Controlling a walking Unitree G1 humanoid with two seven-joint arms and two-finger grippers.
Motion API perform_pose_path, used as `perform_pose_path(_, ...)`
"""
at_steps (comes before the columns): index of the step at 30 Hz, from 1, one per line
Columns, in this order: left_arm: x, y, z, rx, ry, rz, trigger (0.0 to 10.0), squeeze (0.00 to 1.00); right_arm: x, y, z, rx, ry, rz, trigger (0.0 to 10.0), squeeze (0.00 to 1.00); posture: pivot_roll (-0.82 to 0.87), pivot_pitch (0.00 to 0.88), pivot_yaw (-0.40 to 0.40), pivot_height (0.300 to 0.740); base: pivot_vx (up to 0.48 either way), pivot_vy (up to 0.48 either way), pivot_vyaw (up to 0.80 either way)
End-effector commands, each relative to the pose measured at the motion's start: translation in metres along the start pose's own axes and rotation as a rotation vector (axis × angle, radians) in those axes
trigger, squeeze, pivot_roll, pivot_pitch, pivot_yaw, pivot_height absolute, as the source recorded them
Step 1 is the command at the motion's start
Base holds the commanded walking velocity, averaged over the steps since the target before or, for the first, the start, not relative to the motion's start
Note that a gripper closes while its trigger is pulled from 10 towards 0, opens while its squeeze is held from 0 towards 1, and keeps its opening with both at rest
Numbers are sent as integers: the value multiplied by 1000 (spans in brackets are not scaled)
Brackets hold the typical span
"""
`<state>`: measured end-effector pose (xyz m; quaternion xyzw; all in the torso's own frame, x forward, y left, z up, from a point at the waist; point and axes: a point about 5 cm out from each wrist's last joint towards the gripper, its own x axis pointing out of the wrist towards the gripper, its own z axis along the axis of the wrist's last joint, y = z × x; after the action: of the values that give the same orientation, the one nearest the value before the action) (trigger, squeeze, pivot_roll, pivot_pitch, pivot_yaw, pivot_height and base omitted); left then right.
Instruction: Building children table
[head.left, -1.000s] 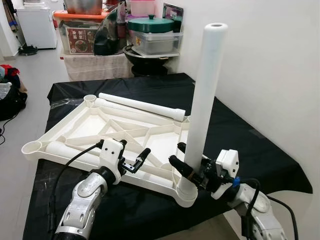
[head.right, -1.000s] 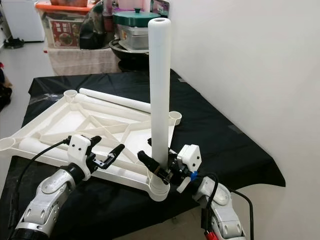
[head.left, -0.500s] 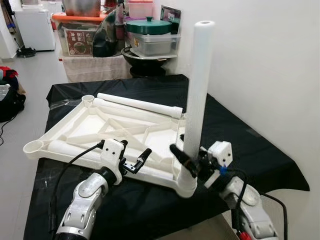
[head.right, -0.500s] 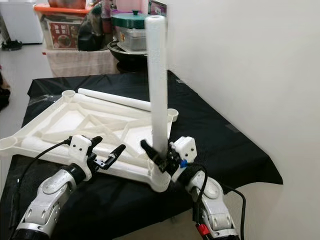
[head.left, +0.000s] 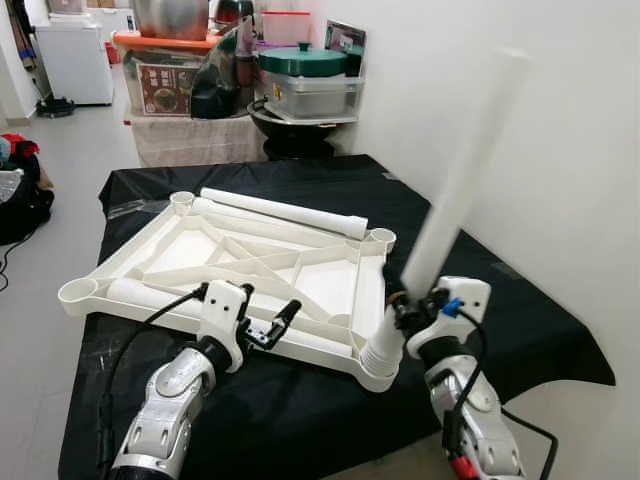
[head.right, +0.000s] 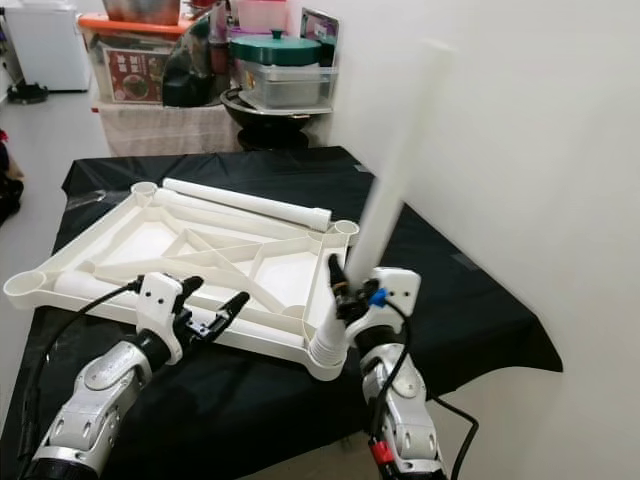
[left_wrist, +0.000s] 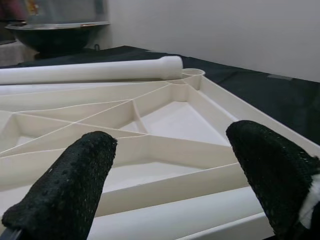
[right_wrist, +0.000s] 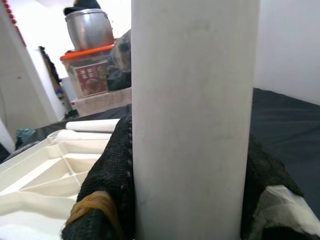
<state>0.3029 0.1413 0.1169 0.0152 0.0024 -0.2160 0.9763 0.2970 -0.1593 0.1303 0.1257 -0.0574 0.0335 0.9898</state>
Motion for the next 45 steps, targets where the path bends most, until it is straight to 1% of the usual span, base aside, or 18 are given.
perform_pose_path(1, 1, 1, -1, 5, 5, 3, 10000, 0, -26, -35, -53, -32, 298, -200, 10000, 0, 52, 0, -65, 740, 0, 0, 0)
perform_pose_path(12, 0, 2, -2, 12, 9, 10, 10000, 0, -25, -29, -56, -73, 308, -203, 10000, 0, 56, 0, -66, 740, 0, 0, 0)
perform_pose_path(16, 0, 3, -3, 21, 15, 13, 10000, 0, -24, -37, -55, -75, 306, -256, 10000, 0, 55, 0, -65, 740, 0, 0, 0)
perform_pose_path(21, 1, 3, -2, 23, 13, 21, 10000, 0, -22, -52, -51, -127, 286, -308, 10000, 0, 56, 0, -65, 740, 0, 0, 0)
perform_pose_path(22, 1, 4, -2, 21, 10, 26, 10000, 0, -20, -59, -44, -135, 255, -338, 10000, 0, 59, 0, -67, 740, 0, 0, 0)
perform_pose_path(24, 1, 4, -2, 21, 9, 27, 10000, 0, -19, -61, -41, -130, 241, -346, 10000, 0, 59, 0, -67, 740, 0, 0, 0)
perform_pose_path(26, 0, 6, -1, 18, 7, 40, 10000, 0, -10, -59, -23, -129, 158, -308, 10000, 0, 59, 0, -67, 740, 0, 0, 0)
perform_pose_path(27, 0, 6, -1, 18, 7, 40, 10000, 0, -10, -59, -23, -129, 158, -308, 10000, 0, 59, 0, -67, 740, 0, 0, 0)
perform_pose_path(28, 0, 8, -1, 16, 4, 48, 10000, 0, 0, -54, -1, -120, 72, -260, 10000, 0, 56, 0, -64, 740, 0, 0, 0)
perform_pose_path(29, 0, 8, -1, 16, 4, 48, 10000, 0, 0, -54, -1, -120, 72, -260, 10000, 0, 56, 0, -64, 740, 0, 0, 0)
perform_pose_path(30, 0, 9, -1, 16, 3, 50, 10000, 0, 4, -50, 11, -112, 31, -236, 10000, 0, 56, 0, -64, 740, 0, 0, 0)
perform_pose_path(32, 2, 10, 0, 14, -1, 55, 10000, 0, 20, -40, 66, -173, -147, -147, 10000, 0, 51, 0, -60, 740, 0, 0, 0)
perform_pose_path(34, 3, 10, 1, 12, -4, 58, 10000, 0, 27, -35, 99, -240, -251, -112, 10000, 0, 50, 0, -60, 740, 0, 0, 0)
perform_pose_path(37, 3, 10, 1, 13, -7, 65, 10000, 0, 30, -33, 112, -281, -294, -104, 10000, 0, 54, 0, -66, 740, 0, 0, 0)
perform_pose_path(38, 3, 10, 1, 13, -7, 65, 10000, 0, 30, -33, 112, -281, -294, -104, 10000, 0, 54, 0, -66, 740, 0, 0, 0)
perform_pose_path(40, 2, 12, 2, 13, -10, 82, 10000, 0, 31, -34, 111, -342, -296, -109, 10000, 0, 62, 0, -72, 740, 0, 0, 0)
perform_pose_path(43, 0, 14, 1, 13, -10, 92, 10000, 0, 29, -36, 106, -322, -284, -134, 10000, 0, 69, 0, -76, 740, 0, 0, 0)
perform_pose_path(45, -2, 17, 1, 10, -16, 109, 10000, 0, 29, -30, 108, -281, -304, -130, 10000, 0, 71, 0, -75, 740, 0, 0, 0)
